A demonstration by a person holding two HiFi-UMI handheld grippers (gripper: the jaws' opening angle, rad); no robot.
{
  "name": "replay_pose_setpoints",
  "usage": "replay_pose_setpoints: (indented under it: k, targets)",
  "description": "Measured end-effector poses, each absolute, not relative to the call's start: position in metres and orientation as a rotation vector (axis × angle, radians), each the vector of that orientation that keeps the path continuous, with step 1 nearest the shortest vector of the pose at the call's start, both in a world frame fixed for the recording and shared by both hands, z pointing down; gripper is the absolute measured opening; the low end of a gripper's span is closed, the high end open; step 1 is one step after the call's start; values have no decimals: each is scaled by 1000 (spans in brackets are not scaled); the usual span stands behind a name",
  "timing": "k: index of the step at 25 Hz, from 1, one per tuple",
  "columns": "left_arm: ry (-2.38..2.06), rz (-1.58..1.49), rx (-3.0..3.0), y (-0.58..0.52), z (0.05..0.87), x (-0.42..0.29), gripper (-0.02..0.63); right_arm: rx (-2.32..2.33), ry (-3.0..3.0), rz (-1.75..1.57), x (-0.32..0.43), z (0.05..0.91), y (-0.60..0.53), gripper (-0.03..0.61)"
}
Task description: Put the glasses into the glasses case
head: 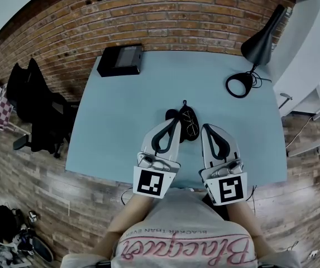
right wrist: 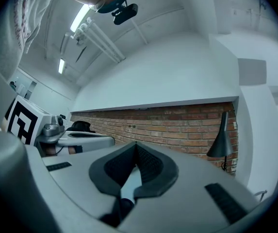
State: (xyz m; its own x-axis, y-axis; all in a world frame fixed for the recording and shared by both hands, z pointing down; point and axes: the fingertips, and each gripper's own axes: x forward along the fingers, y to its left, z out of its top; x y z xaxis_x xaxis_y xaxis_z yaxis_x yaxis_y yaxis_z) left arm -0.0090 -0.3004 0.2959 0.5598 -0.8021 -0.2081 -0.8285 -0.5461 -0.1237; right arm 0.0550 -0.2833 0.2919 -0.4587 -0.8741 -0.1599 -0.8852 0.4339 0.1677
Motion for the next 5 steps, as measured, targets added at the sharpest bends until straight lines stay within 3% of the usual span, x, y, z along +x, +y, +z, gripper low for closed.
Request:
replay_pose_setpoints:
  k: [5]
  targets:
    - [1375, 192, -2573, -301, 294, -13, 5, -1576, 2634, 326, 49, 293, -284, 8]
